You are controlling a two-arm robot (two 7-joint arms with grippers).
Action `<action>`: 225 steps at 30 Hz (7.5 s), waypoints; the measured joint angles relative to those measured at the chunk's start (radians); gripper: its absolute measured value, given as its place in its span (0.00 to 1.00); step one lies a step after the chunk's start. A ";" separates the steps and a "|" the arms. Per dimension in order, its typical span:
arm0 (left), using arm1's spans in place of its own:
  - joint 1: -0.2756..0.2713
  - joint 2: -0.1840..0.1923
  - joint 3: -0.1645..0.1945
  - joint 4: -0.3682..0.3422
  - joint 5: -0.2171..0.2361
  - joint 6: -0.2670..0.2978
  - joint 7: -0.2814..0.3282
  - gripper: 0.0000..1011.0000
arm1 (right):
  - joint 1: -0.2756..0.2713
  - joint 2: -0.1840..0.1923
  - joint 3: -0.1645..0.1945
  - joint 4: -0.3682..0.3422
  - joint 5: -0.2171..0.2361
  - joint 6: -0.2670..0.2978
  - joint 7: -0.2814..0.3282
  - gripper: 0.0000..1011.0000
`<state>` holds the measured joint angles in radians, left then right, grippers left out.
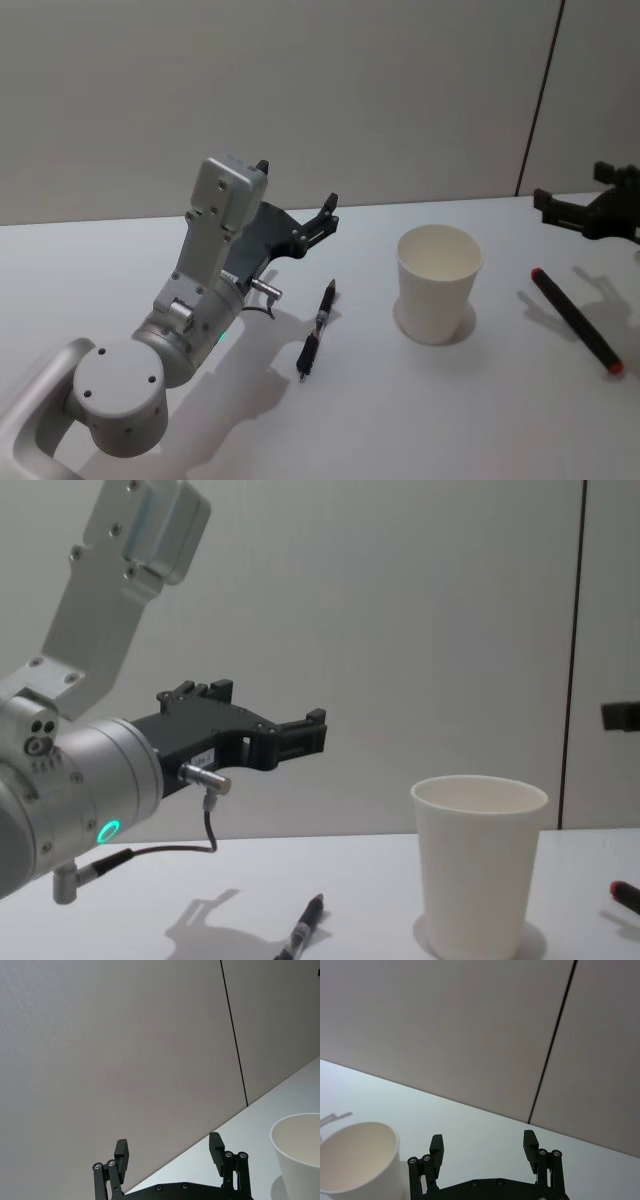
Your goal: Place the pen into the pen holder.
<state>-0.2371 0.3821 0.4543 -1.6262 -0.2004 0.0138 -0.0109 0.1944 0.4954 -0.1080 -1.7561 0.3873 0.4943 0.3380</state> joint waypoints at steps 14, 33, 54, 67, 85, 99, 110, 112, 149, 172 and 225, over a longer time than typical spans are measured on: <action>0.000 0.000 0.000 0.000 0.000 0.000 0.000 0.99 | 0.061 0.003 -0.014 0.094 -0.052 0.098 0.014 0.99; 0.000 0.000 0.000 0.000 0.000 0.000 0.000 0.99 | 0.113 -0.055 -0.075 0.215 -0.097 0.166 0.023 0.99; 0.000 0.000 0.000 0.000 0.000 0.000 0.000 0.99 | 0.117 -0.086 -0.112 0.276 -0.121 0.170 0.020 0.99; 0.000 0.000 0.000 0.000 0.000 0.000 0.000 0.99 | 0.110 -0.095 -0.123 0.298 -0.118 0.158 0.006 0.99; 0.000 0.000 0.000 0.000 0.000 0.000 0.000 0.99 | 0.105 -0.102 -0.127 0.306 -0.106 0.148 -0.005 0.83; 0.000 0.000 0.000 0.000 0.000 0.000 0.000 0.99 | 0.104 -0.103 -0.128 0.307 -0.104 0.148 -0.007 0.74; 0.000 0.000 0.000 0.000 0.000 0.000 0.000 0.99 | 0.103 -0.104 -0.128 0.308 -0.103 0.147 -0.007 0.68; 0.000 0.000 0.000 0.000 0.000 0.000 0.000 0.99 | 0.103 -0.104 -0.128 0.308 -0.103 0.147 -0.007 0.66; 0.000 0.000 0.000 0.000 0.000 0.000 0.000 0.99 | 0.103 -0.104 -0.129 0.309 -0.103 0.148 -0.007 0.42; 0.000 0.000 0.000 0.000 0.000 0.000 0.000 0.99 | 0.103 -0.104 -0.129 0.309 -0.103 0.148 -0.007 0.27; 0.000 0.000 0.000 0.000 0.000 0.000 0.000 0.99 | 0.129 -0.111 -0.123 0.309 -0.125 -0.022 -0.029 0.17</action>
<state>-0.2371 0.3821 0.4542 -1.6262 -0.2004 0.0139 -0.0109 0.3230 0.3840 -0.2312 -1.4473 0.2621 0.4724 0.3094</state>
